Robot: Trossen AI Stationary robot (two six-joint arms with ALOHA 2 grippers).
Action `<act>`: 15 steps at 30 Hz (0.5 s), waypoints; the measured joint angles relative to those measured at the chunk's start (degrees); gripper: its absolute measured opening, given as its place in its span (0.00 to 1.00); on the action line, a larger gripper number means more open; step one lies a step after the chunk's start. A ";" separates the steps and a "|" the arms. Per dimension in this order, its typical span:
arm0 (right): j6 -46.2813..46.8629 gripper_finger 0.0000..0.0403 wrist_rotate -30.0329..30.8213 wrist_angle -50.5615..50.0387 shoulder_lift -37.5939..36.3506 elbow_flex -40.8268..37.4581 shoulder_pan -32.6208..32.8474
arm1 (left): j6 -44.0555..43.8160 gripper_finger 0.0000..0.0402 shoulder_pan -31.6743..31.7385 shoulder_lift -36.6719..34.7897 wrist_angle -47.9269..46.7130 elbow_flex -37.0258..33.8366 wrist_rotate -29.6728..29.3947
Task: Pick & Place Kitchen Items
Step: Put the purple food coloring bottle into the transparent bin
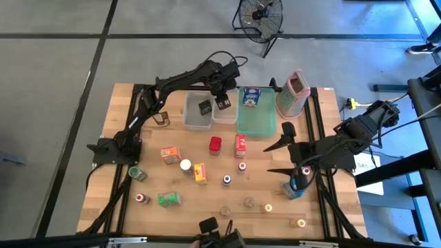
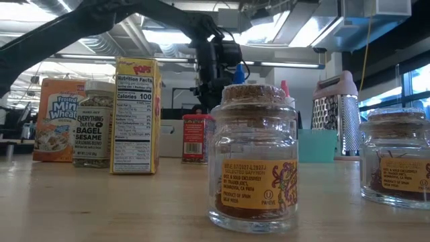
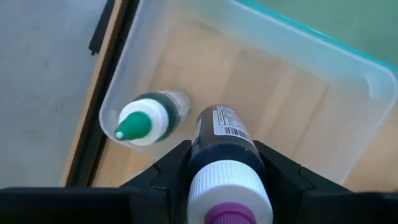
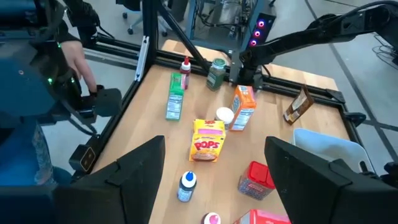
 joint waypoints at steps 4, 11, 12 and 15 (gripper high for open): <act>-0.31 0.69 -0.16 0.00 -0.09 0.00 -0.26 | -1.31 0.36 0.19 0.04 -0.13 0.00 -2.60; 0.64 0.69 -0.64 0.02 -0.09 0.00 -0.32 | -1.44 0.36 0.15 0.04 -0.39 0.00 -2.87; 0.68 0.69 -0.68 0.02 -0.09 0.00 -0.32 | -1.42 0.36 0.15 0.04 -0.39 0.00 -2.87; 0.70 0.69 -0.68 0.02 -0.09 0.00 -0.35 | -2.21 0.36 0.15 0.04 -0.67 0.00 -2.86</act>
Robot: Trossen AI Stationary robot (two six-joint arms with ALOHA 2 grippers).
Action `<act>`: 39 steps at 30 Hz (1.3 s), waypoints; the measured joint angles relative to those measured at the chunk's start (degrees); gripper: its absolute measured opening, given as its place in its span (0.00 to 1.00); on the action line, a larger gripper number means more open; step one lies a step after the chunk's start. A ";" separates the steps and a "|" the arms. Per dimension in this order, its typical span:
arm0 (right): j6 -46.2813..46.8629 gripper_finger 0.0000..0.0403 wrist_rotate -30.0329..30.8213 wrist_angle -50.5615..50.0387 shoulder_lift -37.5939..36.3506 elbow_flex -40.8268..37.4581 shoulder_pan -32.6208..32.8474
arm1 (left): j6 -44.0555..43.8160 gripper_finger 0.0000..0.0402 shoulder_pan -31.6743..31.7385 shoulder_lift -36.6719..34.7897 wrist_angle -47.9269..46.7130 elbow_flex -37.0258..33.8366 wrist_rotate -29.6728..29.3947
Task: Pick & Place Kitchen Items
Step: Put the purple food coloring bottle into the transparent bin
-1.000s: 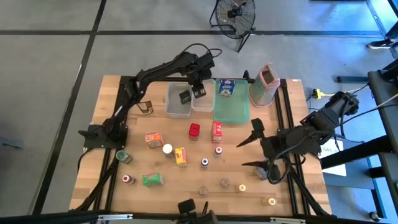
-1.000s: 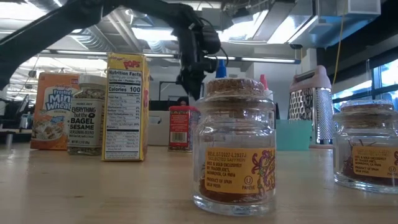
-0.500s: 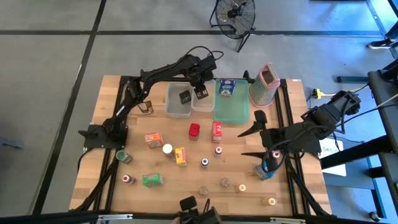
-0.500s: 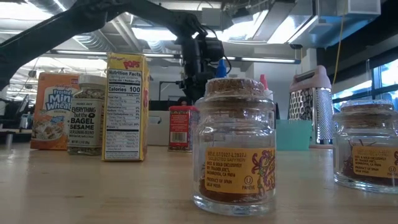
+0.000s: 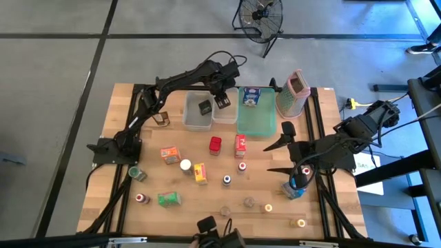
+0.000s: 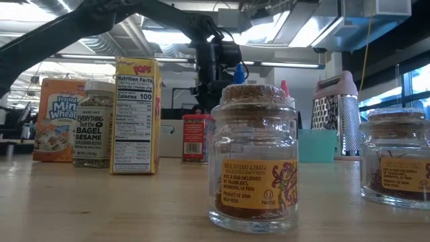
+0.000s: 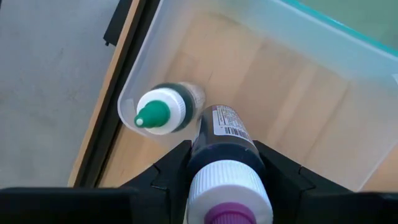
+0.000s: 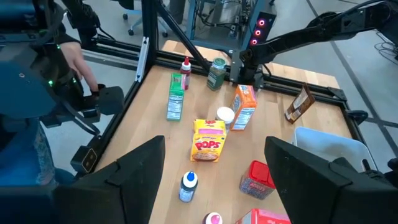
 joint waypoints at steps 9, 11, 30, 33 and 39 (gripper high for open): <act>0.02 0.69 0.04 0.00 0.00 0.00 0.00 | -10.02 0.36 -0.04 0.00 -1.04 0.00 -0.05; -0.04 0.69 0.02 0.00 0.00 0.00 0.00 | -11.76 0.36 -0.04 0.00 0.05 0.00 -0.07; 0.25 0.69 0.02 -1.09 0.25 0.00 0.00 | -20.60 0.36 0.36 0.02 3.62 -6.25 -0.03; 1.00 0.69 -0.02 -1.28 0.37 0.00 0.00 | -20.63 0.36 0.37 0.02 4.23 -6.25 -0.03; 1.01 0.69 -0.04 -1.27 0.35 0.00 0.00 | -20.58 0.36 0.59 0.02 4.93 -6.25 -0.08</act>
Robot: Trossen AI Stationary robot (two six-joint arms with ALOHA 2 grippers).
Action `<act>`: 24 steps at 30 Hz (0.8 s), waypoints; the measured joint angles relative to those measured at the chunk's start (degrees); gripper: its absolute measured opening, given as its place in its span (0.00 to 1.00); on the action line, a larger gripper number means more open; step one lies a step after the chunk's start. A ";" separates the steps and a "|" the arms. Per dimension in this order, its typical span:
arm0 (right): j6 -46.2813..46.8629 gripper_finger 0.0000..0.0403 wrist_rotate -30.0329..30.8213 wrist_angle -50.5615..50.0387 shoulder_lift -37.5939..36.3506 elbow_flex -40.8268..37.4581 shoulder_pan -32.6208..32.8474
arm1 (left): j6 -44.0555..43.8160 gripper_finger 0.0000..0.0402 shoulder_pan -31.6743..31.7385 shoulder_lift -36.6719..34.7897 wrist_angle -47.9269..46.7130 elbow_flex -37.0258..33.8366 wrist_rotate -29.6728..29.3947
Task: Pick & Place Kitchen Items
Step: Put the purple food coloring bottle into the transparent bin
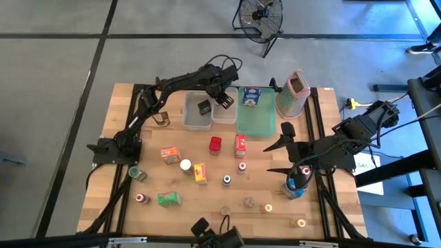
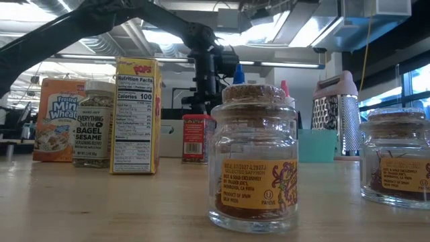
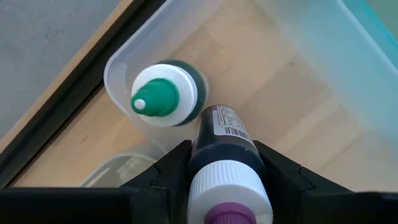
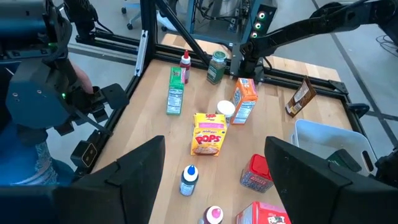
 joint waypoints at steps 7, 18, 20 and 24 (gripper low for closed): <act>0.00 0.69 0.01 0.00 0.01 0.00 0.00 | -0.02 0.36 0.72 0.00 0.29 0.00 0.74; 0.00 0.69 0.13 -0.08 0.02 0.00 0.00 | 0.90 0.36 0.83 3.28 0.42 0.00 1.90; 0.00 0.69 0.13 -0.23 0.02 0.00 0.00 | 1.29 0.36 0.85 3.47 0.36 0.05 1.99; 0.00 0.69 0.17 -0.27 0.02 0.00 0.00 | 1.44 0.36 0.85 3.50 0.40 0.07 1.98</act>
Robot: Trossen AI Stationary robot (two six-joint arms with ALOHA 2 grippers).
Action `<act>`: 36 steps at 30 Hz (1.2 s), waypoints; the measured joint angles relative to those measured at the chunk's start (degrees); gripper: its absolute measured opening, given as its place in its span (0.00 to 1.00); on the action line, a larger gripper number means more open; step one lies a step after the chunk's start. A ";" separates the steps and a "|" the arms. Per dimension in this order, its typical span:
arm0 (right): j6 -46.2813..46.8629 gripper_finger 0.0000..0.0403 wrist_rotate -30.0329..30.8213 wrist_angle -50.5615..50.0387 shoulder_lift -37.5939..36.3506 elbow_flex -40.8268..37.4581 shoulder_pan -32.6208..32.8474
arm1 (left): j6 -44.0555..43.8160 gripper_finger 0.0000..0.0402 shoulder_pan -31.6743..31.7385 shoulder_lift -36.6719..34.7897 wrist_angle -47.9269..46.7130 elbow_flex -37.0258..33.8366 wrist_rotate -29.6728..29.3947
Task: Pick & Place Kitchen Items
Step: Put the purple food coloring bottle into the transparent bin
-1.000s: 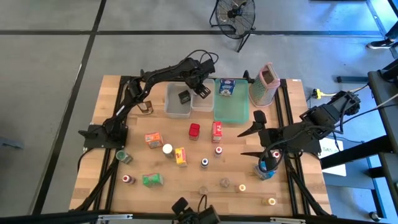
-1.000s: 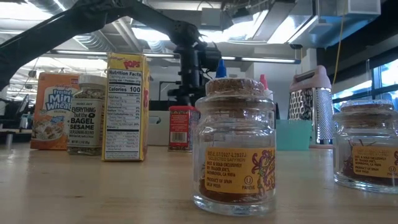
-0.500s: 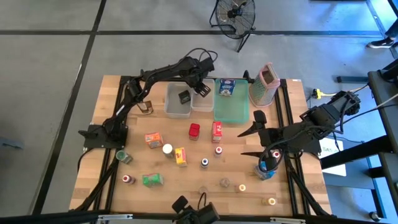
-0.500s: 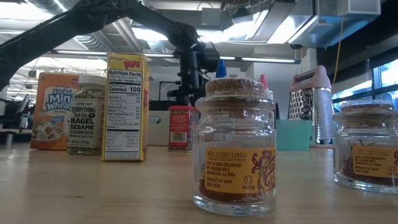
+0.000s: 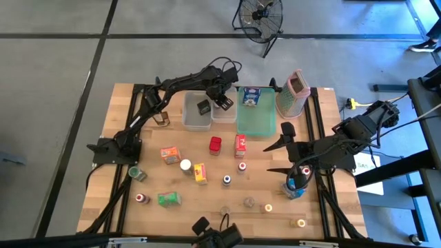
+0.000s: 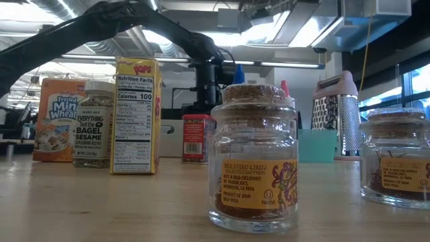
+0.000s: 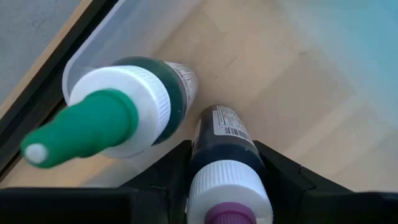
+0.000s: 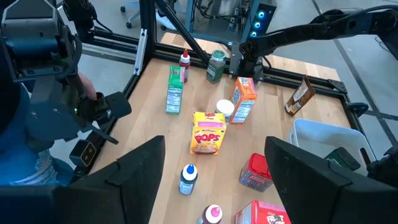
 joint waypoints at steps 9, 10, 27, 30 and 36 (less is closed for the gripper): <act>0.00 0.69 0.17 -0.66 0.00 0.00 -0.02 | 2.07 0.44 0.00 0.17 1.01 -0.06 -0.20; 0.00 0.69 0.17 -0.67 0.00 0.00 -0.02 | 2.08 0.45 0.00 0.20 0.98 -0.07 -0.20; 0.47 0.69 0.11 -1.07 0.00 0.00 -0.02 | 2.08 0.51 -0.11 -2.39 0.61 0.57 -0.48; 0.60 0.69 -0.10 -1.05 0.00 0.00 -0.02 | 2.08 0.51 -0.11 -3.01 0.07 0.57 -1.79; 1.62 0.69 -0.17 -1.04 0.02 -0.02 -0.02 | 2.08 0.52 -0.07 -4.68 -3.89 0.63 -2.19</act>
